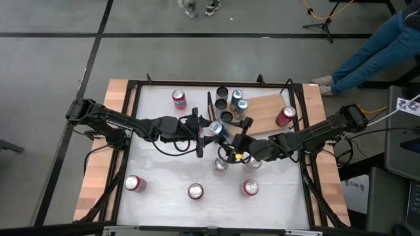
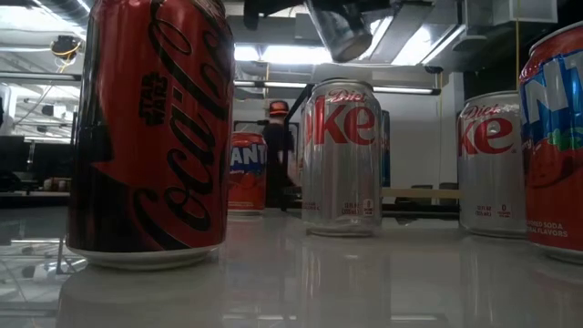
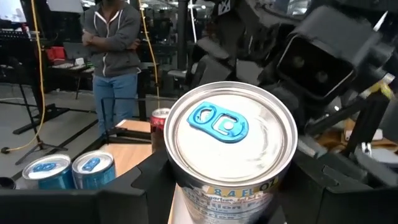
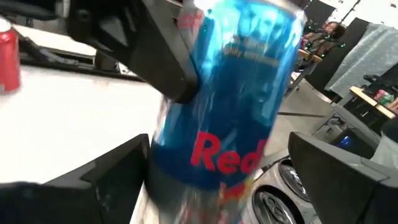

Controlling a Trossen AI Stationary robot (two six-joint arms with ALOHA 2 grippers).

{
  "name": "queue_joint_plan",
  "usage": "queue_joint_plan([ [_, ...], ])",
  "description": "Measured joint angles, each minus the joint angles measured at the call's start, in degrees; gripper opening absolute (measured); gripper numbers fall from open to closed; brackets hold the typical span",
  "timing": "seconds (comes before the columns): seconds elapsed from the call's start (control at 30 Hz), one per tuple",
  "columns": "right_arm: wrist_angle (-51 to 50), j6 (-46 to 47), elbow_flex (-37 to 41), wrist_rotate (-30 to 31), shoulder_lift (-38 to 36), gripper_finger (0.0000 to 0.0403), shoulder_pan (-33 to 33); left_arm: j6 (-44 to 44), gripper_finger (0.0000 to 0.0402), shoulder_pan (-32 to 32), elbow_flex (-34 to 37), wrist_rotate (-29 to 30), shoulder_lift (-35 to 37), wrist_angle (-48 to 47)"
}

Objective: Place canned beverage on shelf
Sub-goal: Put the blue white soda can on the shelf aligned with the other blue white soda cans

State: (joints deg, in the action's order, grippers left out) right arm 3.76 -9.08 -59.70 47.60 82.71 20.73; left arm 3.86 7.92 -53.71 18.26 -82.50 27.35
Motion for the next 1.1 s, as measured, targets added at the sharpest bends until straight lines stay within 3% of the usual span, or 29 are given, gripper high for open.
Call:
queue_joint_plan([
  [0.33,-12.2,4.15,0.0,0.94,-5.23,0.0367,2.96,-1.51,0.0206,0.0,0.11,-0.63,3.59,-8.51],
  [0.53,-18.03,10.27,0.0,-0.81,-9.54,0.0367,2.91,-1.53,0.0206,-0.04,0.09,-9.57,9.67,-18.1],
  [0.83,-18.6,10.36,-0.02,-5.89,-10.47,0.0367,2.86,-4.32,0.0206,0.22,0.26,-25.51,14.31,-37.08],
  [1.1,-17.85,10.34,-0.02,-15.09,-10.25,0.0367,2.88,-8.74,0.0206,0.38,3.21,-27.21,10.71,-32.31],
])
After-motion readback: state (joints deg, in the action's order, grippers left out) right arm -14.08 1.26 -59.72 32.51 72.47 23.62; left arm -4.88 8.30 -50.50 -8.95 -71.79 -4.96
